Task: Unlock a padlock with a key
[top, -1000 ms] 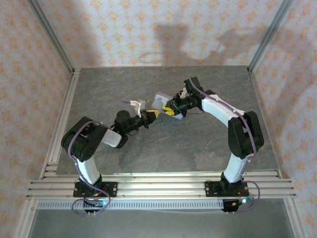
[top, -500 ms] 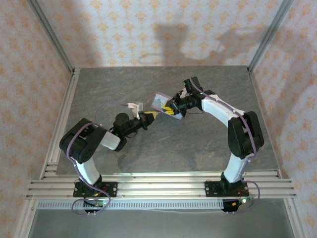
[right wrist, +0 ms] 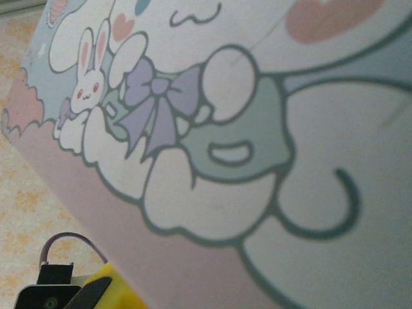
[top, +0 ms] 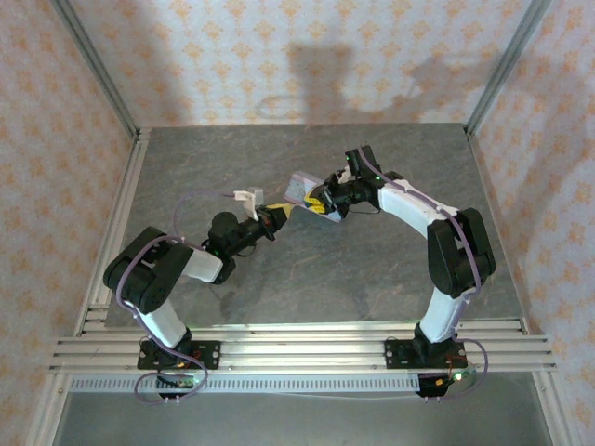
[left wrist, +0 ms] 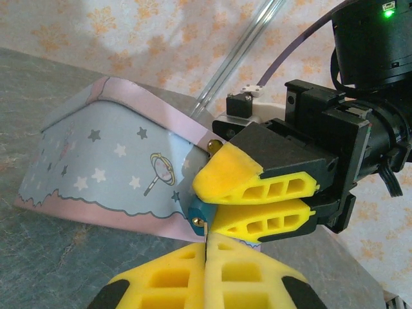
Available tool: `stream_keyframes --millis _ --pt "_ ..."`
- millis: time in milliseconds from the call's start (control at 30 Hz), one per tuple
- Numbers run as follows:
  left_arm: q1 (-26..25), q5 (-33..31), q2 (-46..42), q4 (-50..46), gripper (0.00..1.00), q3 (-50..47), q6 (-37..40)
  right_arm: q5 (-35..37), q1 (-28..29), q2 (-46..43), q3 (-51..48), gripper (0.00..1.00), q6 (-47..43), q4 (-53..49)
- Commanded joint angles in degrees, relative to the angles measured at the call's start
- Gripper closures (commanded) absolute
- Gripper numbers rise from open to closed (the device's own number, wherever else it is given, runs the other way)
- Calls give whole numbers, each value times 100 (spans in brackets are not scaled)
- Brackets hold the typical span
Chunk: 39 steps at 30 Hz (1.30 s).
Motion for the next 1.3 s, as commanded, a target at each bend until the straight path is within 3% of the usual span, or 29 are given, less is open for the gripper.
stream_keyframes --millis 0,567,1267 --pt "-59 -97 50 248 100 126 -175 77 29 -258 -114 100 198 255" --pt "-89 -62 340 295 100 485 -377 -135 22 -270 -387 100 1015 1198" --pt "72 -139 507 315 100 554 -430 -196 -59 -354 -617 100 1255 1510"
